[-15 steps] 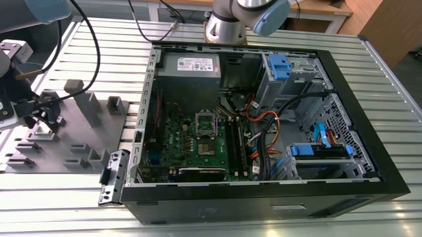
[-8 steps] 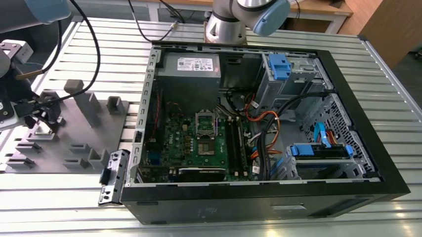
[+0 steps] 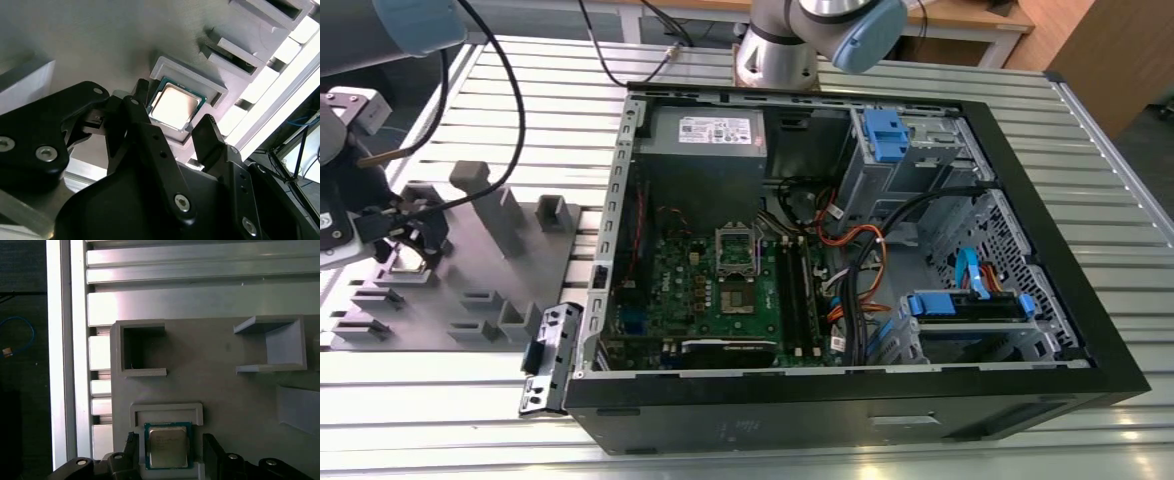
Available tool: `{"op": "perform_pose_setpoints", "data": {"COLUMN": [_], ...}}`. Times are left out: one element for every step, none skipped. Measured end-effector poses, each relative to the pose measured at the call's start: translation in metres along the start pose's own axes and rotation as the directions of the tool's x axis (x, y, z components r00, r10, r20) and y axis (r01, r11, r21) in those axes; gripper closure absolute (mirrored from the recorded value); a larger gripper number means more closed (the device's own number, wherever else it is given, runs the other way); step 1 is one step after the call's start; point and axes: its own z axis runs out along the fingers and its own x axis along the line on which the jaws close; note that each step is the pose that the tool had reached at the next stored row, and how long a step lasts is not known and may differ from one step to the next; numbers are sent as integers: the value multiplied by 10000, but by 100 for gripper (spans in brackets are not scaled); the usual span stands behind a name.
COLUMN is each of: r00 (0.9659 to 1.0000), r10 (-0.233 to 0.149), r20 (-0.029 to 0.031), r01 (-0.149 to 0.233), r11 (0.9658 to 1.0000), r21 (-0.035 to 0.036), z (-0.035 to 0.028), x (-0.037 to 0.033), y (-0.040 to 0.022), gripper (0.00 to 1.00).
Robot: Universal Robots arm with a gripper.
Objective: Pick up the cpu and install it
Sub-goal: 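Pick up the cpu and move it towards the insertion slot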
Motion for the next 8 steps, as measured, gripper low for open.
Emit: {"op": "perform_pose_setpoints", "data": {"r00": [10000,10000,10000,10000,10000,10000,10000,10000], "r10": [0,0,0,0,0,0,0,0], "r20": [0,0,0,1,0,-1,-1,0], "r01": [0,0,0,0,0,0,0,0], "r11": [10000,10000,10000,10000,10000,10000,10000,10000], "r21": [0,1,0,0,1,1,2,3], "z": [7,14,22,28,30,30,30,30], "x": [0,0,0,0,0,0,0,0], "y": [0,-1,-1,-1,-1,-1,-1,-1], "gripper": [38,38,38,38,38,38,38,38]}}
